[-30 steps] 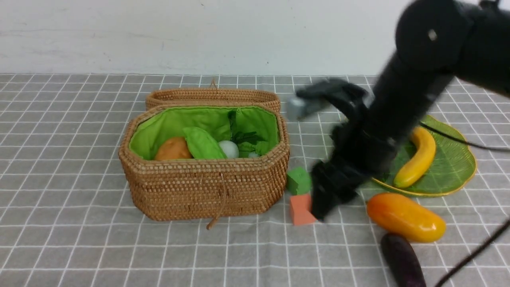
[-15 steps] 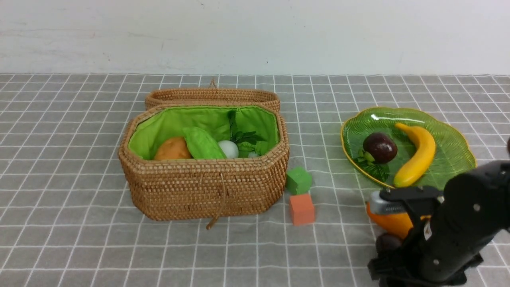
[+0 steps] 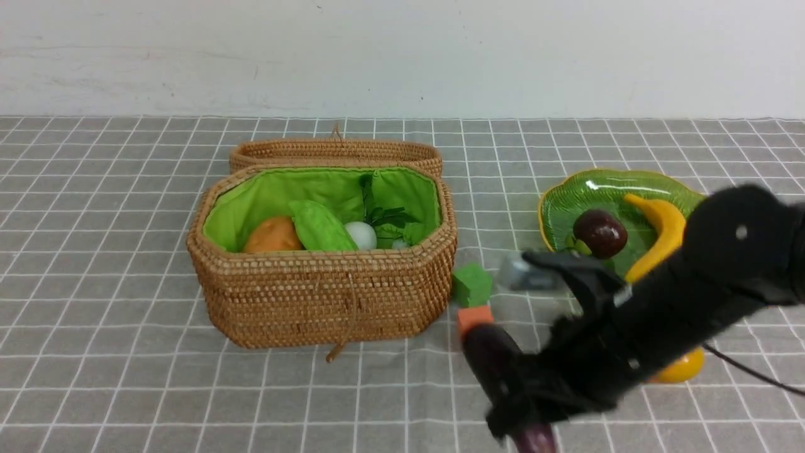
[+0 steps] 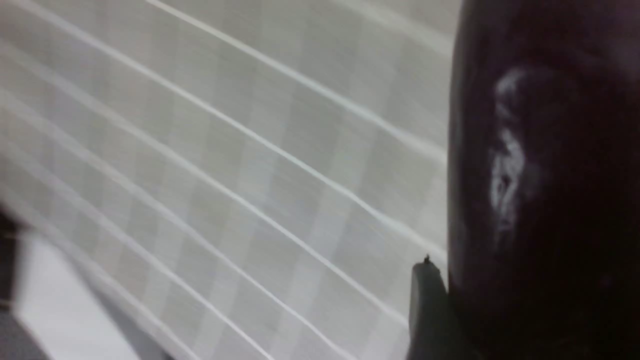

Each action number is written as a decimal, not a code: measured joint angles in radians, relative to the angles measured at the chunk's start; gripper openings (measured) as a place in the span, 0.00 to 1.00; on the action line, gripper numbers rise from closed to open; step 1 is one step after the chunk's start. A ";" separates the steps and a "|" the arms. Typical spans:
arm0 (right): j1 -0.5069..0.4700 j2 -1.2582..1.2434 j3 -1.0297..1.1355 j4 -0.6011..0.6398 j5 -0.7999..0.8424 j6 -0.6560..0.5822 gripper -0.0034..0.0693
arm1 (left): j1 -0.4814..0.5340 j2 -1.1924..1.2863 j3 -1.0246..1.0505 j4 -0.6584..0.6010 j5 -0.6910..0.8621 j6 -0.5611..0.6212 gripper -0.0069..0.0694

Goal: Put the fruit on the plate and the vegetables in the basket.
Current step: Grab an eggplant with your right arm and place it in the basket on the left, then use the right arm to grab a mango and put it into the right plate

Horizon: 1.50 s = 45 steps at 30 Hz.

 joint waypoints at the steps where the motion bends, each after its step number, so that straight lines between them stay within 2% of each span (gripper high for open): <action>1: 0.014 0.000 -0.066 0.047 -0.013 -0.053 0.52 | 0.000 0.000 0.000 0.000 0.000 0.000 0.36; 4: 0.035 0.008 -0.198 0.108 -0.082 -0.174 0.52 | 0.000 0.000 0.000 0.000 0.000 0.000 0.37; 6: 0.059 0.044 -0.331 0.153 -0.168 -0.300 0.52 | 0.000 0.000 0.000 0.000 0.000 0.000 0.37; 9: 0.076 0.119 -0.478 0.167 -0.219 -0.370 0.52 | 0.000 0.000 0.000 0.000 0.000 0.000 0.38; 12: 0.079 0.212 -0.603 0.150 -0.226 -0.372 0.52 | 0.000 0.000 0.000 0.000 0.000 0.000 0.38; 14: 0.080 0.290 -0.682 0.093 -0.226 -0.334 0.52 | 0.000 0.000 0.000 0.000 0.000 0.000 0.38; 15: 0.078 0.346 -0.722 0.032 -0.226 -0.288 0.56 | 0.000 0.000 0.000 0.000 0.000 0.000 0.38; 16: 0.078 0.346 -0.726 0.032 -0.226 -0.281 0.56 | 0.000 0.000 0.000 0.000 0.000 0.000 0.38; 18: 0.070 0.415 -0.766 -0.115 -0.224 -0.174 0.75 | 0.000 0.000 0.000 0.000 0.000 0.000 0.39; 21: 0.060 0.435 -0.771 -0.231 -0.209 -0.088 0.92 | 0.000 0.000 0.000 0.000 0.000 0.000 0.39; 23: 0.049 0.430 -0.775 -0.305 -0.176 -0.037 0.97 | 0.000 0.000 0.000 0.000 0.000 0.000 0.39; 25: 0.043 0.423 -0.776 -0.320 -0.156 -0.017 0.97 | 0.000 0.000 0.000 0.000 0.000 0.000 0.39; 29: 0.006 0.353 -0.780 -0.368 0.039 0.064 0.92 | 0.000 0.000 0.000 0.000 0.000 0.000 0.40; 31: -0.018 0.320 -0.780 -0.388 0.123 0.073 0.89 | 0.000 0.000 0.000 0.000 0.000 0.000 0.40; 32: -0.047 0.281 -0.777 -0.416 0.221 0.076 0.85 | 0.000 0.000 0.000 0.000 0.000 0.000 0.40; 34: -0.087 0.231 -0.744 -0.441 0.281 0.076 0.82 | 0.000 0.000 0.000 0.000 0.000 0.000 0.40; 39: -0.189 0.131 -0.561 -0.459 0.291 0.060 0.79 | 0.000 0.000 0.000 0.000 0.000 0.000 0.40; 41: -0.234 0.080 -0.397 -0.466 0.235 0.018 0.79 | 0.000 0.000 0.000 0.000 0.000 0.000 0.40; 45: -0.258 0.043 -0.211 -0.478 0.133 -0.034 0.81 | 0.000 0.000 0.000 0.000 0.000 0.000 0.40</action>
